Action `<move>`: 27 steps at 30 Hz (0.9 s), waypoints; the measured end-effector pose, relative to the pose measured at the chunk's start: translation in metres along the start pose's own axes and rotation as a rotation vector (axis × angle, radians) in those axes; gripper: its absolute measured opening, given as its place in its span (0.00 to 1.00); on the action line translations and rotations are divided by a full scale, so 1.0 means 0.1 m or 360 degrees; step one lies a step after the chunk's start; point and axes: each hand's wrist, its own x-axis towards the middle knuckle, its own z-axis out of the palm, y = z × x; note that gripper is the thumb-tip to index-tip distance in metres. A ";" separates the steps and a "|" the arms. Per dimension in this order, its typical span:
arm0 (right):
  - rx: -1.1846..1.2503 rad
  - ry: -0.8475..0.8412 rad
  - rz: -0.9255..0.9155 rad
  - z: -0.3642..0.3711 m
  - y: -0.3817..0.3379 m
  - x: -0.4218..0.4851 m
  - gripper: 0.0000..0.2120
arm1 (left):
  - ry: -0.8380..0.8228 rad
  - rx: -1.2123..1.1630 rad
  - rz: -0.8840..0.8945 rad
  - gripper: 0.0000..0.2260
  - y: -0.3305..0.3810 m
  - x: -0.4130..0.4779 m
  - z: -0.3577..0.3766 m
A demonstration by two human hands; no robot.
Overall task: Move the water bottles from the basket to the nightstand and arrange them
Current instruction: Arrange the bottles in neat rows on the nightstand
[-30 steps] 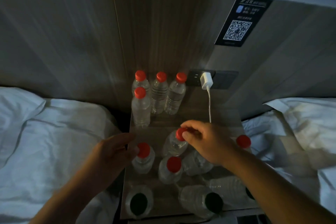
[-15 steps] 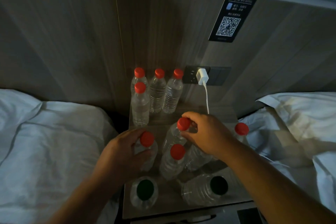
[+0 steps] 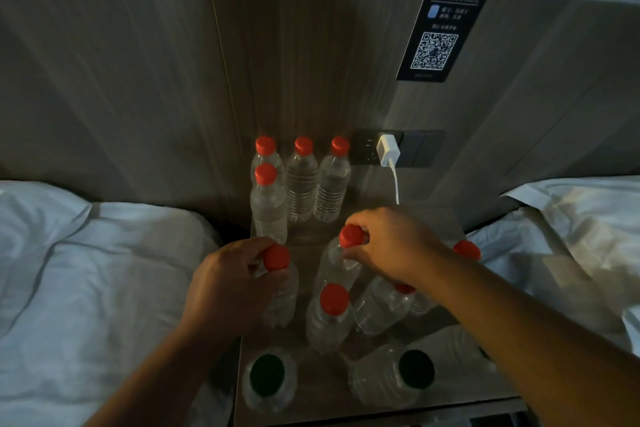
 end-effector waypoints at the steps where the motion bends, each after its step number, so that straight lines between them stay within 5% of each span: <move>1: 0.0011 0.0013 -0.0001 -0.02 0.03 0.02 0.11 | 0.0009 0.0013 -0.0002 0.21 0.01 0.03 0.02; 21: 0.0051 0.0333 -0.0017 -0.06 0.49 0.74 0.03 | 0.0201 -0.0038 -0.0098 0.07 0.32 0.74 0.41; 27: 0.0173 0.0297 -0.0033 0.00 0.56 0.82 0.08 | 0.0202 -0.0058 -0.0156 0.02 0.39 0.91 0.54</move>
